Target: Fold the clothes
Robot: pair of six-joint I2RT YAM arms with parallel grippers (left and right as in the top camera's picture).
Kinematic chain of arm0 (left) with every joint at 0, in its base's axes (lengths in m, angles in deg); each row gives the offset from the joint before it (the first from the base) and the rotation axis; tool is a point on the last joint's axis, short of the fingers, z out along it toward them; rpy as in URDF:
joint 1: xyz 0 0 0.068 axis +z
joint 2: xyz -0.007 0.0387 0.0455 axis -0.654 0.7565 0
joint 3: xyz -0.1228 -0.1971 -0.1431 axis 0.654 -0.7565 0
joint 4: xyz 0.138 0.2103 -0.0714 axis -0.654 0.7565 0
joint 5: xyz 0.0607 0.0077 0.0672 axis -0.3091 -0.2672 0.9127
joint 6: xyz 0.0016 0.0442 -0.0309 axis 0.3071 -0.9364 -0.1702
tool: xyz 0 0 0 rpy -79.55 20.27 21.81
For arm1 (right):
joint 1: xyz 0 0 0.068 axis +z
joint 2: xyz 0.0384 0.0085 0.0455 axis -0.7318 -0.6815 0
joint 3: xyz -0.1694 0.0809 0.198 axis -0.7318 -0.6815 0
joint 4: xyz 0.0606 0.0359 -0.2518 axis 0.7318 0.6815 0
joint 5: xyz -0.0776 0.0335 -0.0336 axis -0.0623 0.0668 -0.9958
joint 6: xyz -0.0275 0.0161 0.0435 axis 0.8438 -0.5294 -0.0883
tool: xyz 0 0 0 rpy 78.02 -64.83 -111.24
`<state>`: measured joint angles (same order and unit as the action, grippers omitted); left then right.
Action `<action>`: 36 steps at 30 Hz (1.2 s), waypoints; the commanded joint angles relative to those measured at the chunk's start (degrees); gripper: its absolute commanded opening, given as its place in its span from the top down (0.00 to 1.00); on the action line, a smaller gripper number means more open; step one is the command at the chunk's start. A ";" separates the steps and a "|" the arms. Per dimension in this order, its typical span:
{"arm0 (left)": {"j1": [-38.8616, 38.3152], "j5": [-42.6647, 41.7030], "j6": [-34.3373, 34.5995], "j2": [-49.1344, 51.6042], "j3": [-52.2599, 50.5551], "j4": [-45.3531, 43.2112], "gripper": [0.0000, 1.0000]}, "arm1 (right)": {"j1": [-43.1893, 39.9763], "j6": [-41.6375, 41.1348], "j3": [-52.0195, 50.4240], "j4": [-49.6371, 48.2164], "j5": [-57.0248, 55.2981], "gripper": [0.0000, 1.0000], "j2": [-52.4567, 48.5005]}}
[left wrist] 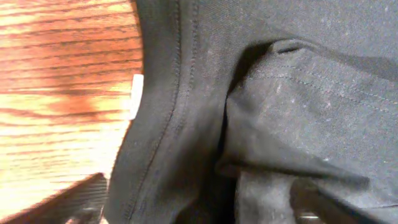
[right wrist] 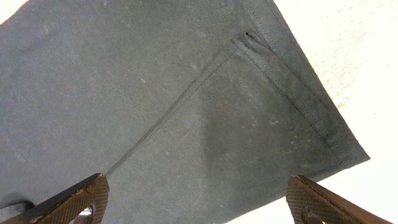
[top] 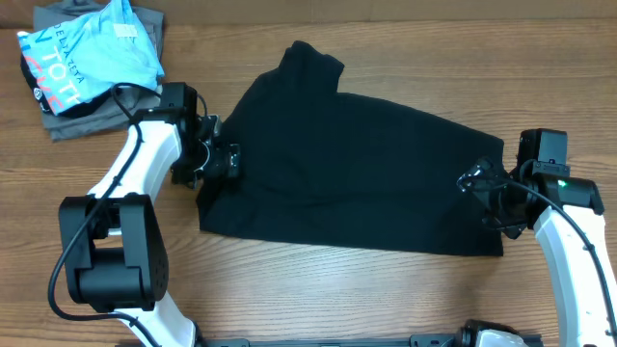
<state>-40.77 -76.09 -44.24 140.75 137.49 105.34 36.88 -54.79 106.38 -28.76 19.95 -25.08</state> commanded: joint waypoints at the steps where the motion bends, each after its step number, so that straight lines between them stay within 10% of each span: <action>1: 0.00 0.33 1.49 0.72 5.68 3.23 0.02 | -0.42 0.42 -0.33 -0.24 -0.17 0.08 -0.28; 8: -2.10 -0.13 1.90 0.70 14.69 15.37 0.26 | 0.48 -0.11 -2.73 -0.70 1.84 0.59 -3.65; 11: -6.03 -2.67 3.10 0.72 12.83 18.05 0.68 | 1.14 -0.28 -6.29 -4.22 3.74 0.69 -7.17; 15: -9.62 -2.97 6.80 0.74 7.89 16.33 0.94 | 1.14 -0.33 -7.58 -6.27 4.35 0.75 -11.39; 36: -5.81 0.83 14.71 0.87 -9.51 -0.85 0.89 | -0.55 -10.08 -13.14 -8.07 5.07 0.81 -15.30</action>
<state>-48.46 -78.21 -32.68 141.08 129.11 104.55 36.90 -62.52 94.67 -36.47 25.00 -40.09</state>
